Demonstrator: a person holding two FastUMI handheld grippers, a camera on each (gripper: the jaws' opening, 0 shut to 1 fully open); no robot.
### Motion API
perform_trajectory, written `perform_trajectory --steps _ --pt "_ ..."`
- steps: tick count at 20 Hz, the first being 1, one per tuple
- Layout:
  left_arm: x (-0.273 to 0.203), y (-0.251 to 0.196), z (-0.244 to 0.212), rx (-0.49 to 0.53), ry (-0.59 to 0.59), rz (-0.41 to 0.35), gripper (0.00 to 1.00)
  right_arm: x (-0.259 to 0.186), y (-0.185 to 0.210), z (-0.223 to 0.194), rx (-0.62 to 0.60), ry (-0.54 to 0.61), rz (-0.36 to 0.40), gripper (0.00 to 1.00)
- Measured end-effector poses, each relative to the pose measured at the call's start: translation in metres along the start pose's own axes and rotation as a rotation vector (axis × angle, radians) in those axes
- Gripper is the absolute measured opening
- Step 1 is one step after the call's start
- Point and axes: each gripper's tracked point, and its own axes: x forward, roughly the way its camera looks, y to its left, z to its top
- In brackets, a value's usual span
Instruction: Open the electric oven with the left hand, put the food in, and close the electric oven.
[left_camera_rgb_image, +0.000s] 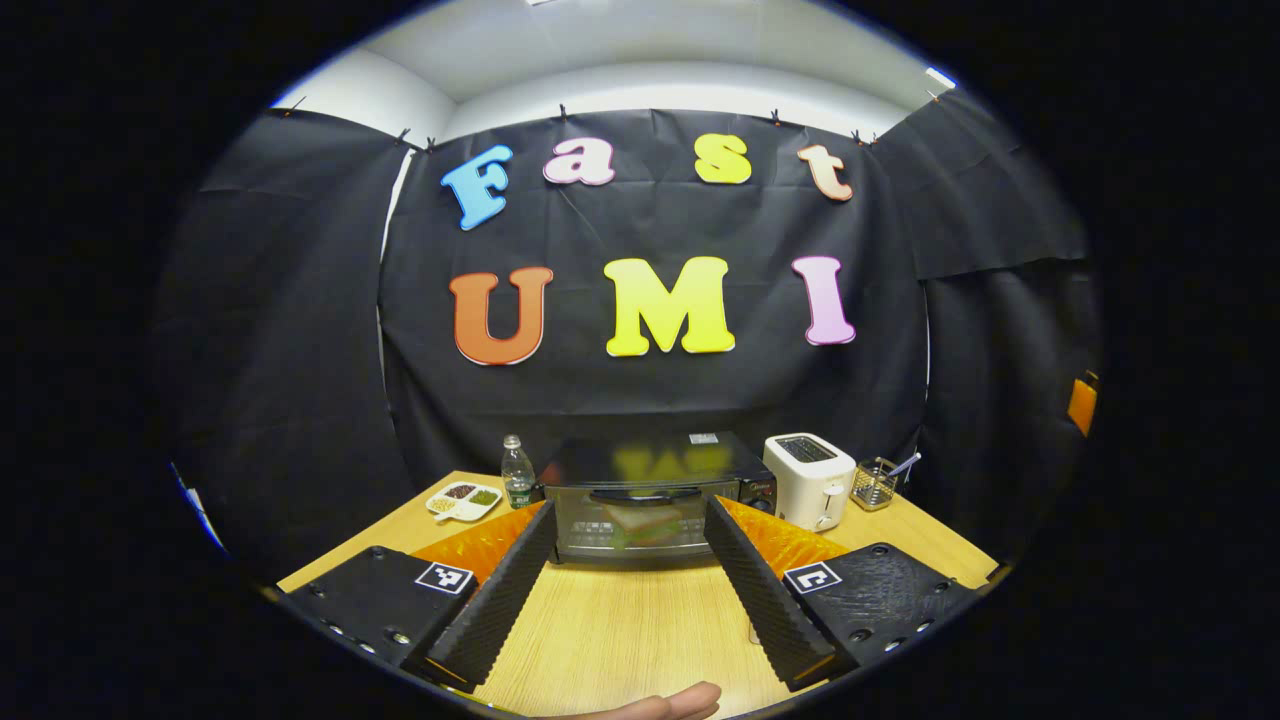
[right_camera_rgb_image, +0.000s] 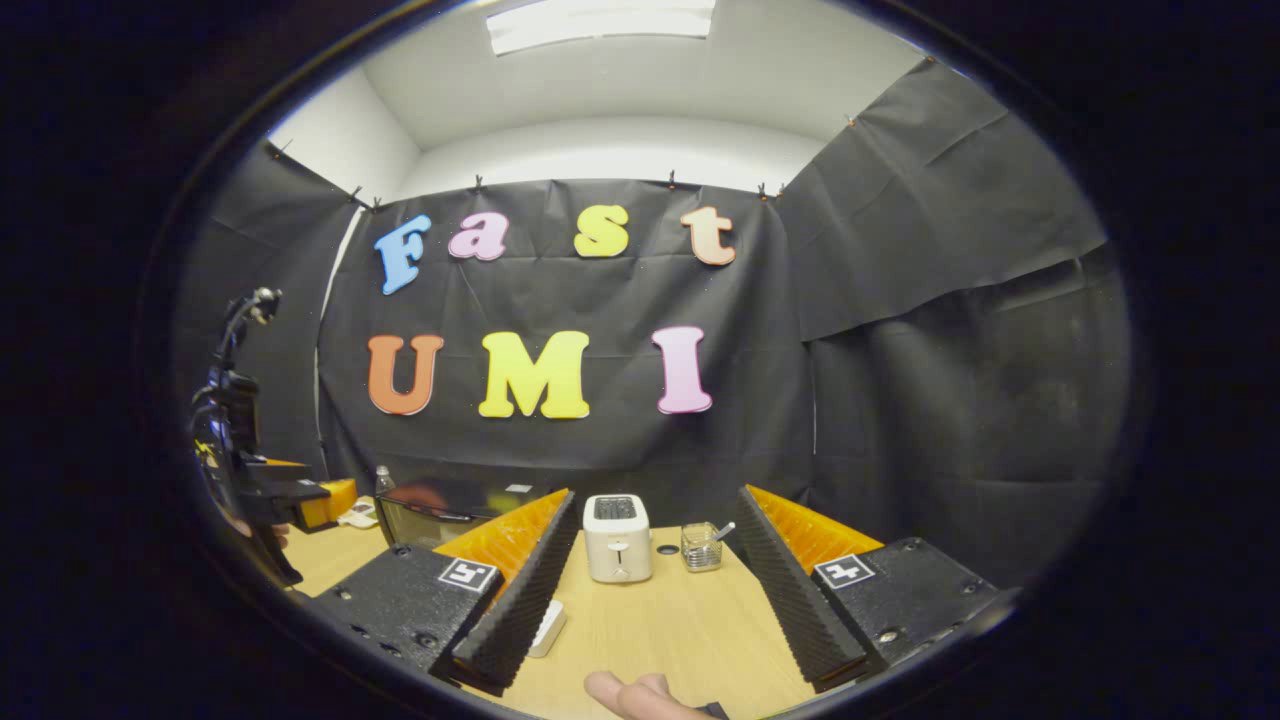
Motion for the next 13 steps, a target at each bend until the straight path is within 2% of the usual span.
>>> perform_trajectory --steps 3,4,6,7,8,9,13 --pt "-0.041 0.007 0.017 -0.019 -0.086 0.013 0.97 -0.007 0.013 0.007 0.0 -0.015 0.021 1.0" --pt "-0.053 0.008 0.017 -0.023 -0.097 0.014 0.97 -0.01 0.018 0.009 0.004 -0.022 0.03 0.89" --pt "-0.073 0.015 0.008 -0.015 -0.091 0.034 0.97 -0.015 0.029 0.008 0.011 -0.027 0.049 0.89" --pt "-0.082 0.019 0.005 -0.007 -0.091 0.049 0.97 -0.017 0.032 0.006 0.004 -0.026 0.05 1.0" --pt "-0.088 0.024 0.005 -0.001 -0.098 0.058 0.97 -0.018 0.03 0.007 -0.01 -0.033 0.034 0.89" --pt "-0.093 0.025 0.006 0.003 -0.11 0.065 0.97 -0.021 0.028 0.009 -0.024 -0.043 0.015 1.0" --pt "-0.1 0.027 0.004 -0.01 -0.113 0.048 0.97 -0.034 0.038 0.015 -0.036 -0.055 0.027 1.0"
